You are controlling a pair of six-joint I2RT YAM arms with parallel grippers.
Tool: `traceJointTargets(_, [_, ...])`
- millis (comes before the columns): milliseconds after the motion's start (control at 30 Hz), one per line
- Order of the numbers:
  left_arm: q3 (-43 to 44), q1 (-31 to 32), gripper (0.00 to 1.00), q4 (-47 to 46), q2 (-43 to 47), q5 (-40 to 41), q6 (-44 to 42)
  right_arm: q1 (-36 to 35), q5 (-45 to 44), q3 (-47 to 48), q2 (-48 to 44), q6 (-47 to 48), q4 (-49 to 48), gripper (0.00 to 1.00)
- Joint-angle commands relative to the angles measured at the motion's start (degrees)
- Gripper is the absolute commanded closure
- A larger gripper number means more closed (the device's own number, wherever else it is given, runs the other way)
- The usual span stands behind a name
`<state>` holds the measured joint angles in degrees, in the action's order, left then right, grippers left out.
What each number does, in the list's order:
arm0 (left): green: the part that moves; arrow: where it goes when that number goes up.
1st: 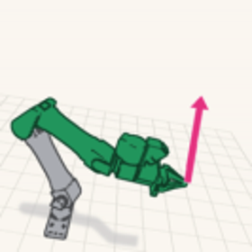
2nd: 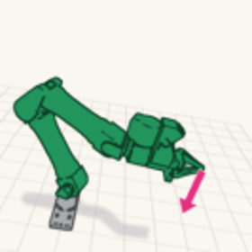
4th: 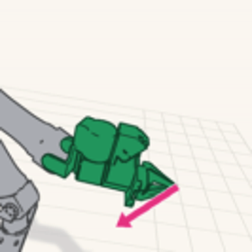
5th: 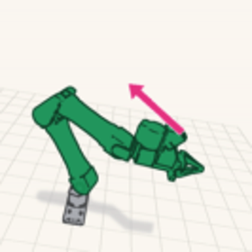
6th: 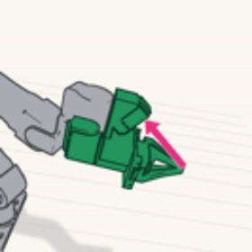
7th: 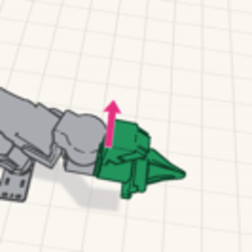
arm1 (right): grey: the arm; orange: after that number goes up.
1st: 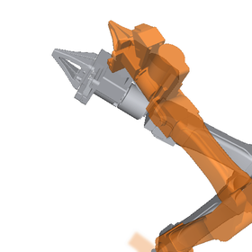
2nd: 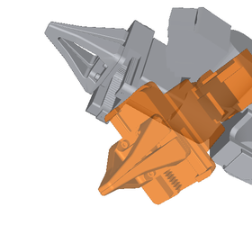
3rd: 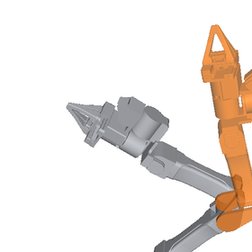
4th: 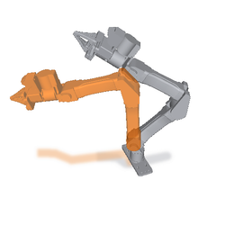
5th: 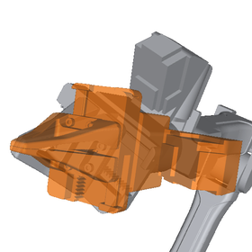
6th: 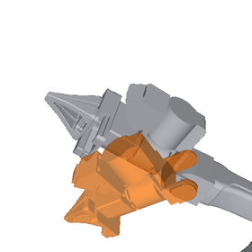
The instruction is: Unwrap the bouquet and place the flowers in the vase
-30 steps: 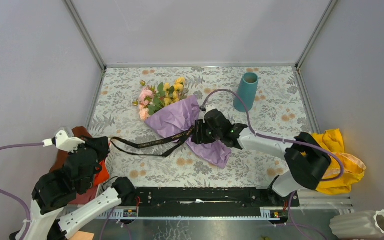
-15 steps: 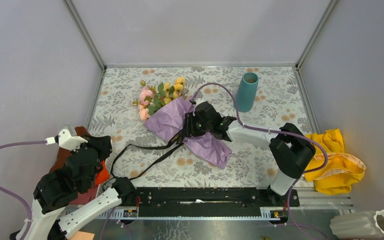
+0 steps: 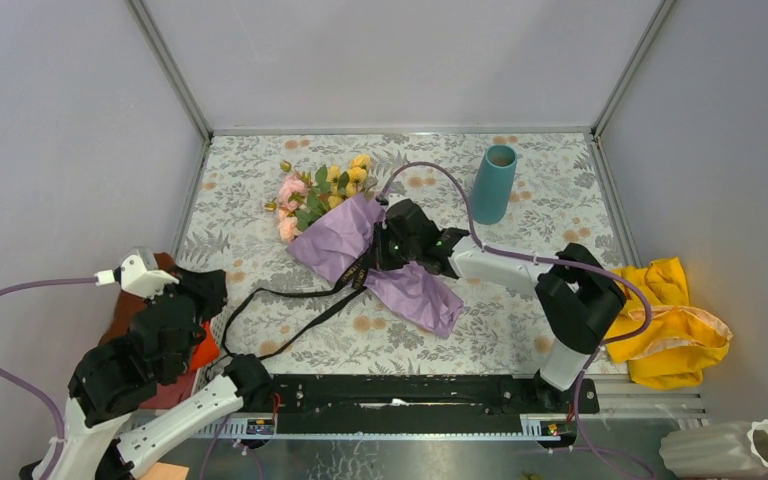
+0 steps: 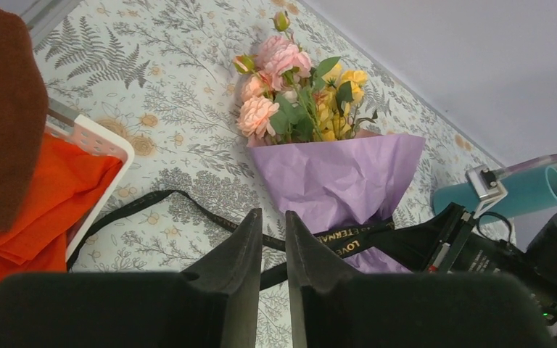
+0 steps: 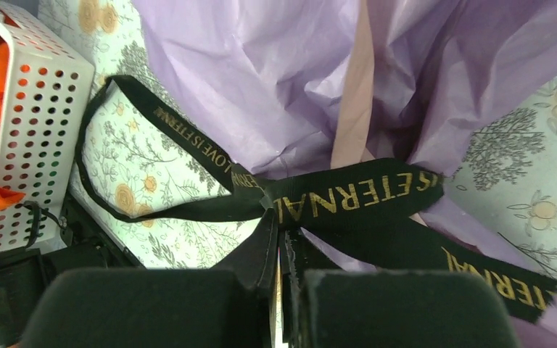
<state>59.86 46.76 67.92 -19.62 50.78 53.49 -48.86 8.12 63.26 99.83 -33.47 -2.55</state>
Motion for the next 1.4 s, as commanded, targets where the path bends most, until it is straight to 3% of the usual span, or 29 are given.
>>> traceJointTargets(0, [-0.3,-0.3,0.76,-5.6,-1.4,-2.1,-2.6,-0.6,-5.5,6.2,-7.4,3.9,5.6,0.98])
traceJointTargets(300, [-1.9,-0.3,0.76,-11.6,-5.9,-6.9,-5.1,0.6,-22.0,7.9,-13.1,9.7,15.5,0.89])
traceJointTargets(567, [-4.3,-0.3,0.76,-16.3,-8.8,-10.0,-5.7,10.5,-23.4,6.0,-13.8,9.0,17.3,0.88])
traceJointTargets(633, [-5.2,-0.3,0.76,-17.5,-9.2,-10.9,-5.6,12.9,-25.2,6.6,-13.2,8.8,18.5,0.81])
traceJointTargets(767, [-6.1,-0.3,0.76,-18.7,-10.4,-12.1,-5.4,15.2,-31.8,10.5,-10.1,8.4,23.6,0.55])
traceJointTargets(833, [-6.3,-0.3,0.76,-19.0,-10.8,-12.4,-5.4,15.5,-34.1,12.3,-8.8,8.0,26.3,0.49])
traceJointTargets(967, [-6.4,-0.3,0.76,-19.3,-11.4,-12.6,-5.6,15.4,-30.2,10.5,-10.3,8.0,25.6,0.47])
traceJointTargets(1200, [-6.2,-0.3,0.75,-19.9,-11.9,-11.9,-6.2,13.9,-9.8,-4.1,-22.5,8.7,11.7,0.42])
traceJointTargets(1367, [-5.4,-0.3,0.74,-21.3,-13.2,-12.0,-7.0,6.7,-8.3,-9.4,-26.8,8.4,10.3,0.4])
